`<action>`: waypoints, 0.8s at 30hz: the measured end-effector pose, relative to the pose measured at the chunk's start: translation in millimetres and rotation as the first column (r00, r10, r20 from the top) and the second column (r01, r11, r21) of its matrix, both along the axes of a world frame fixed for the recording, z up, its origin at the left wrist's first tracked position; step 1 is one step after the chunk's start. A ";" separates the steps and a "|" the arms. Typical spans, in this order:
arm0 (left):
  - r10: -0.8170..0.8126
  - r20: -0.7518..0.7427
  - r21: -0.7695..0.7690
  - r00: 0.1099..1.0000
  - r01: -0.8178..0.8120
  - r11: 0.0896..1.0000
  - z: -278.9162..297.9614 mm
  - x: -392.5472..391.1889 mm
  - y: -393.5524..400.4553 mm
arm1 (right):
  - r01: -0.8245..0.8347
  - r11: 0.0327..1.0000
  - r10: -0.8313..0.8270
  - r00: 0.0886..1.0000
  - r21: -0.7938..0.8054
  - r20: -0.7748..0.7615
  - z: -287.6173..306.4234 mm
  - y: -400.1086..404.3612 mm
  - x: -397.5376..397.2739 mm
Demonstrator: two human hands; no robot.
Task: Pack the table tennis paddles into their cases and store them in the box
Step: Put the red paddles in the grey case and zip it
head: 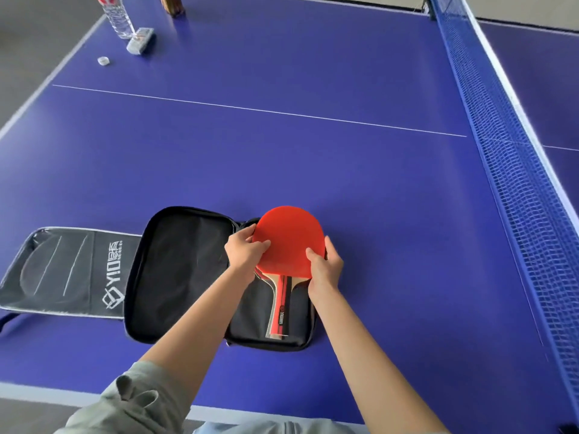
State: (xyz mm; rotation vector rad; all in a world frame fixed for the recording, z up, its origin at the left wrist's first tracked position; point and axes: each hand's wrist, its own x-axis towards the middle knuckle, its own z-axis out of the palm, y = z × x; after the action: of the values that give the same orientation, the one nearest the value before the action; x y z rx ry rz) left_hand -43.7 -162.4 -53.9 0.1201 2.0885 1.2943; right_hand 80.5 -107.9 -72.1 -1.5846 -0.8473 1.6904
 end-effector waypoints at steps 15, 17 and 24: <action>-0.115 0.007 -0.007 0.993 0.115 0.993 -24.4 -17.8 -23.6 | -0.073 0.994 0.054 0.974 0.078 0.220 -12.6 -23.4 -20.4; -0.165 -0.022 -0.026 0.986 0.164 0.986 -24.9 -17.7 -25.5 | -0.120 0.987 0.091 0.964 0.103 0.250 -10.6 -24.5 -19.5; -0.309 -0.210 -0.140 0.928 0.285 0.948 -26.4 -21.7 -34.4 | -0.225 0.970 0.183 0.923 0.089 0.337 -9.0 -39.3 -19.2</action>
State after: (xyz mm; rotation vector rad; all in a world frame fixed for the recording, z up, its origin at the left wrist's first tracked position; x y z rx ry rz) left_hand -65.4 -196.8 -80.3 0.5419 2.2220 1.0211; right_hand 61.3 -147.2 -81.0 -1.7661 -1.3016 1.4949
